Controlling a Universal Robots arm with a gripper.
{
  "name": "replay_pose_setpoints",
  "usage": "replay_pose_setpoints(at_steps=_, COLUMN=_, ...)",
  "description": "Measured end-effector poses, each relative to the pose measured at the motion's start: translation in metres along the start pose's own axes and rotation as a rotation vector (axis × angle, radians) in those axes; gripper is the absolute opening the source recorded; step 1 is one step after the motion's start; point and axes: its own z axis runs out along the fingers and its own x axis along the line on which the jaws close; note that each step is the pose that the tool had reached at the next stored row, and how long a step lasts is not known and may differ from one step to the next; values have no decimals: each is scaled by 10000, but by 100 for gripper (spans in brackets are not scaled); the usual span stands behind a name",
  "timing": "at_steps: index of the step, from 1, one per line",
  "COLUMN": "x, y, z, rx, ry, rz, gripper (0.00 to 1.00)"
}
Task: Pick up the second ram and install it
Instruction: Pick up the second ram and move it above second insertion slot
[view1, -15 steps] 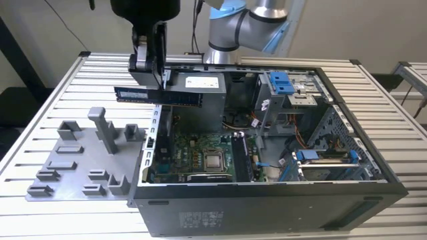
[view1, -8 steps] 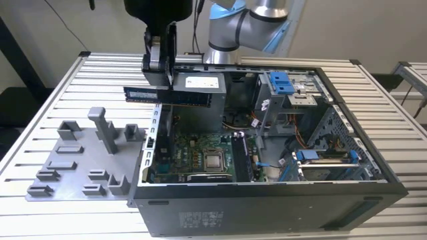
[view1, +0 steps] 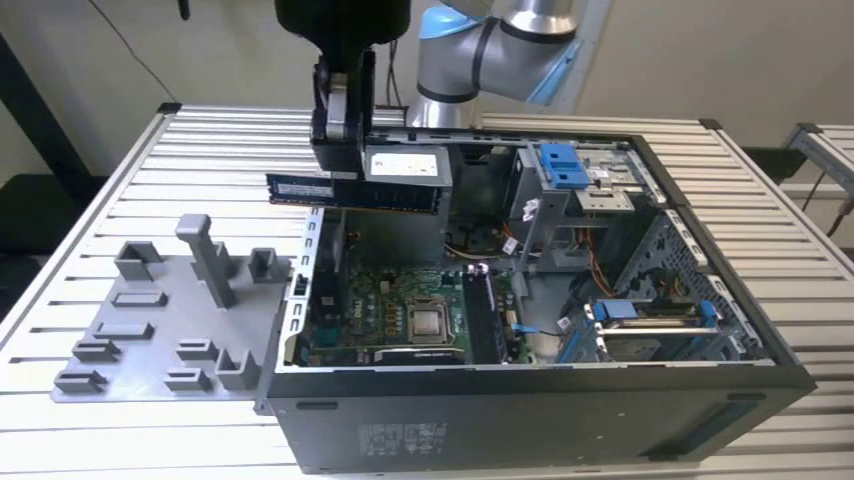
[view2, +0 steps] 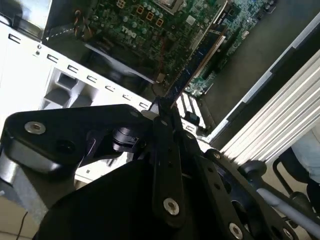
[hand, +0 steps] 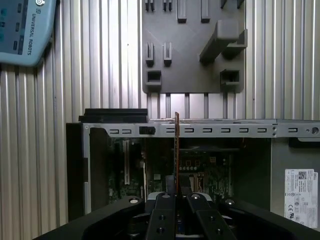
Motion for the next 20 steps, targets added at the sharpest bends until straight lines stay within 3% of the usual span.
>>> replay_pose_setpoints(at_steps=20, x=-8, y=-306, z=-13, rx=-17, ry=0, rz=0, gripper=14)
